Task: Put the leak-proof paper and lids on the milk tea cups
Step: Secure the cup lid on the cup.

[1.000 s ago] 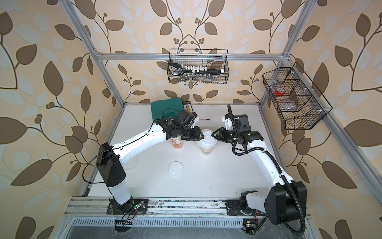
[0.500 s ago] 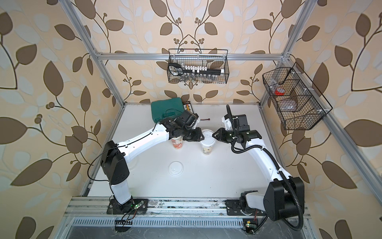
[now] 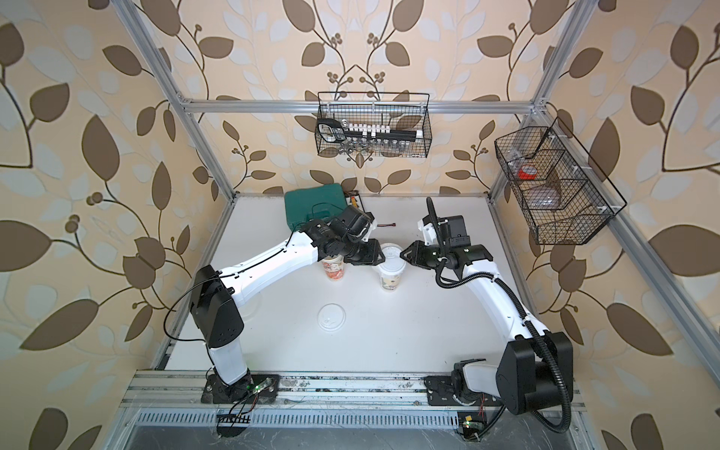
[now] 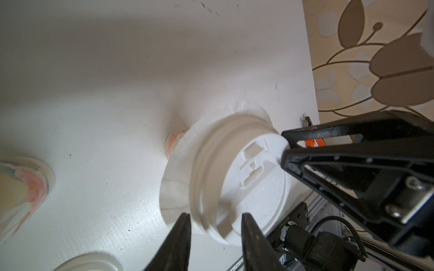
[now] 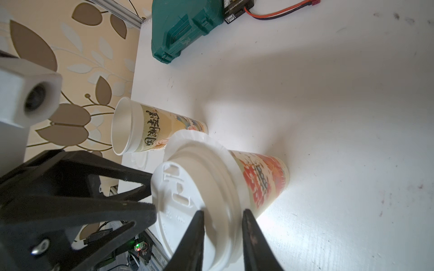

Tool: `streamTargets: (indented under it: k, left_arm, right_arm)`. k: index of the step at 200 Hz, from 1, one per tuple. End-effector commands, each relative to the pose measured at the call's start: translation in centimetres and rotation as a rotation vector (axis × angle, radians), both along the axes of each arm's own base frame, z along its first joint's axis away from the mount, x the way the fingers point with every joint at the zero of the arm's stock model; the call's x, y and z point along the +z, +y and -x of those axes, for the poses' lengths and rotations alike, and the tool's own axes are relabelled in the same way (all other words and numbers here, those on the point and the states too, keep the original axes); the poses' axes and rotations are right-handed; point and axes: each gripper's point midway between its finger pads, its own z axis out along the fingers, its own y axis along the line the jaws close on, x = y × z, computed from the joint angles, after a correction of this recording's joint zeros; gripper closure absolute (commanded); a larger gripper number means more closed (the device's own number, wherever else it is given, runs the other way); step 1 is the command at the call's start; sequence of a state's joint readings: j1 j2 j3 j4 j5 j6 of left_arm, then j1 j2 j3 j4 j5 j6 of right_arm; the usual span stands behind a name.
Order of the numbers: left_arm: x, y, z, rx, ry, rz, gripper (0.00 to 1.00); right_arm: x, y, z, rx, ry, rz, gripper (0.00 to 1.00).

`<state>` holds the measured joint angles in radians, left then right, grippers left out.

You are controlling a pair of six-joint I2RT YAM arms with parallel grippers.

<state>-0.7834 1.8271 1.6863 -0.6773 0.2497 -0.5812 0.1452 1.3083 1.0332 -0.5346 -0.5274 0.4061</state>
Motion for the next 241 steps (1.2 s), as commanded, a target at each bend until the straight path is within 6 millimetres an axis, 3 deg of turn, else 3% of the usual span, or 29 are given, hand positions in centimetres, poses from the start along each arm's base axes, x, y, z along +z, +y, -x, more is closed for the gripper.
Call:
streamTargets:
  k: [1, 15, 74, 171, 241]
  left_arm:
    - [1.3, 0.2, -0.8, 0.001, -0.047, -0.002, 0.61]
    - [1.4, 0.3, -0.8, 0.002, -0.051, -0.006, 0.61]
    - [1.4, 0.9, -1.7, 0.012, -0.063, -0.025, 0.61]
    - [0.7, 0.7, -2.2, 0.009, -0.055, -0.042, 0.63]
    - [0.2, 1.4, -2.8, 0.028, -0.044, -0.062, 0.65]
  right_arm:
    - [0.4, 0.1, -0.2, 0.009, -0.001, 0.008, 0.67]
    - [0.8, 0.2, -0.4, 0.009, -0.009, 0.007, 0.63]
    - [1.4, 0.6, -1.3, 0.023, -0.022, 0.002, 0.63]
    - [0.7, 0.6, -1.9, 0.016, -0.012, 0.008, 0.75]
    - [0.6, 0.9, -1.9, 0.024, -0.003, 0.002, 0.76]
